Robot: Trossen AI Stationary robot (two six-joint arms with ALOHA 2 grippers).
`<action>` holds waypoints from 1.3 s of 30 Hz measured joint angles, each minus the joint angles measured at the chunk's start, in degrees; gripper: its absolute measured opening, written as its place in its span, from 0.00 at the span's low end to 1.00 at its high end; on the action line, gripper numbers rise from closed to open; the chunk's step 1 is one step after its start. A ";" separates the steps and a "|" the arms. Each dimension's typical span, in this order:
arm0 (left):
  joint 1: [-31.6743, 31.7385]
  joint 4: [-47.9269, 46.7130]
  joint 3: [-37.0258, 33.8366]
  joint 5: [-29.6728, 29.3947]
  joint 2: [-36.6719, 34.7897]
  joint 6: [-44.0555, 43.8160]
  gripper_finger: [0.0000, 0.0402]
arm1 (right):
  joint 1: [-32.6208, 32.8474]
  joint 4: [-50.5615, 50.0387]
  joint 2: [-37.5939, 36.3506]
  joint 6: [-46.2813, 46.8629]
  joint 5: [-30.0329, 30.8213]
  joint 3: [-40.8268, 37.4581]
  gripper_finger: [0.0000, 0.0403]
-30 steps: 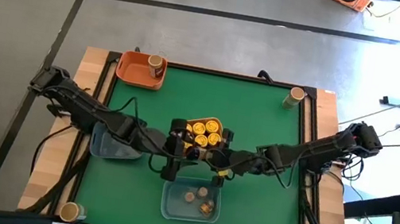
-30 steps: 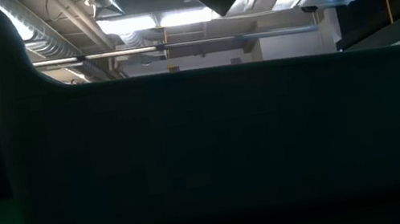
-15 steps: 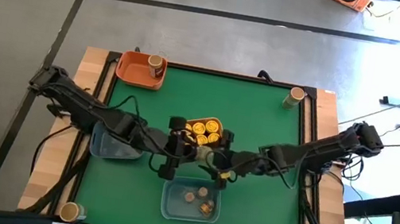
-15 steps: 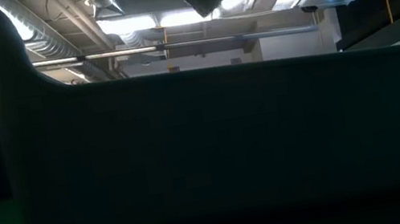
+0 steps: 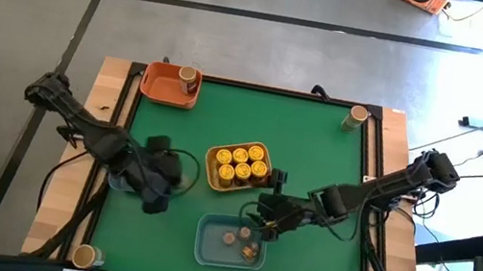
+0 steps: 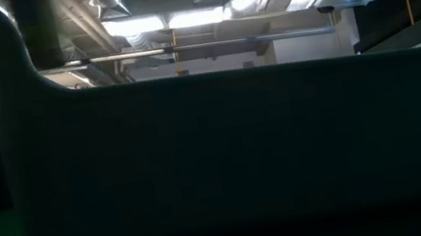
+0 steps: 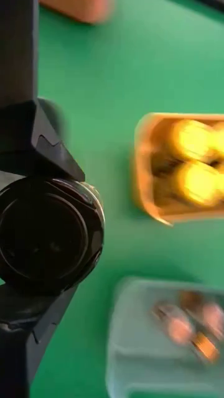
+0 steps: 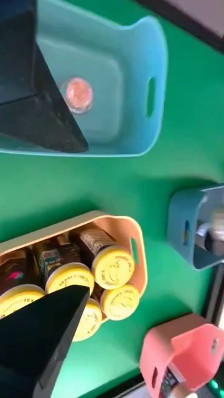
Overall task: Sort spices by type
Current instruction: Put the black seasoning bottle into the blue bin
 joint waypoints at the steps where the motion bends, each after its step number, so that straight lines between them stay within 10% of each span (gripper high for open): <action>1: -1.16 -3.00 -0.05 -0.01 -0.18 -4.08 0.52 | 0.00 0.32 0.56 -0.69 0.02 -0.02 0.90; 9: -7.99 -8.69 -6.80 1.58 -0.13 -21.24 0.52 | 0.02 1.99 1.31 -1.21 0.22 -0.07 0.89; 39: -6.90 8.58 -24.09 2.44 -0.04 -24.43 0.52 | 0.02 2.39 1.29 1.72 -0.16 -0.07 0.89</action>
